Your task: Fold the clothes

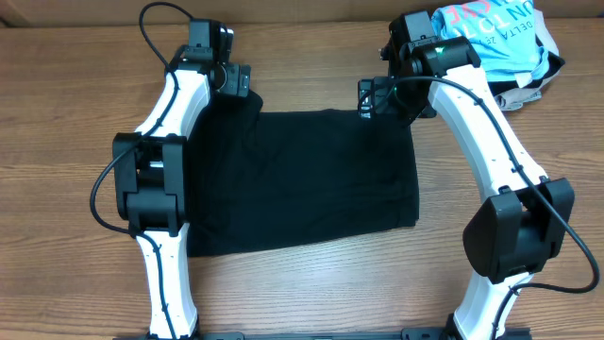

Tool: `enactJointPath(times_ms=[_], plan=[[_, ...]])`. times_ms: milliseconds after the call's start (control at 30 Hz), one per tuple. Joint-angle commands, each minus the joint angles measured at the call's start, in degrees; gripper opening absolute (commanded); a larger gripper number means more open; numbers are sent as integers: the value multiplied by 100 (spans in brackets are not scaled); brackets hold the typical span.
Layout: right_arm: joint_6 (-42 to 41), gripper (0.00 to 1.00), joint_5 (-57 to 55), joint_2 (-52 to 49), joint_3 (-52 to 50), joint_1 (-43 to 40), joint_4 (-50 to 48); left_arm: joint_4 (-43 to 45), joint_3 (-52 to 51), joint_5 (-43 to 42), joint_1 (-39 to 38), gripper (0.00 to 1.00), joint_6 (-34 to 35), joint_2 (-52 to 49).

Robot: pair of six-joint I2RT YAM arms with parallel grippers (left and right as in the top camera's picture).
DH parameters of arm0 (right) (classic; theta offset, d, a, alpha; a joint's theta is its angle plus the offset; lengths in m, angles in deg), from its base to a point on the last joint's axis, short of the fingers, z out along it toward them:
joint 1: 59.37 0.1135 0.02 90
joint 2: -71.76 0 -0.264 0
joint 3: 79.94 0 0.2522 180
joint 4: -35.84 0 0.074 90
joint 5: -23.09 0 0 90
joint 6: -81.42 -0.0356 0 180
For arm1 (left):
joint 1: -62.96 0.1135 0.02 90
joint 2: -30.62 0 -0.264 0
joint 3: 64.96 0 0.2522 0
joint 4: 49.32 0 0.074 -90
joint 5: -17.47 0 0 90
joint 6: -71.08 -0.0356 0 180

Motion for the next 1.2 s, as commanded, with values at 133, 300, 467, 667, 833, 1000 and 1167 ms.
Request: enactJointPath(times_ms=[133,300,467,667,833,1000,1167], plan=[[26,98,-59,122,81,11,-52,35,55,-17,0,93,70,-358],[26,95,-59,122,81,11,-98,26,55,-15,2,88,87,-459],[26,94,-70,120,81,11,-247,133,55,-13,2,75,170,-457],[20,87,-122,87,76,11,-734,66,120,11,2,17,210,-446],[-20,81,-304,-168,74,11,-1237,-507,734,4,2,4,304,-420],[-199,80,-879,-614,72,-37,-1587,-1620,1786,0,-4,4,361,-380],[-393,80,-866,-1034,70,-319,-1639,-2793,2728,2,-2,4,374,-380]])
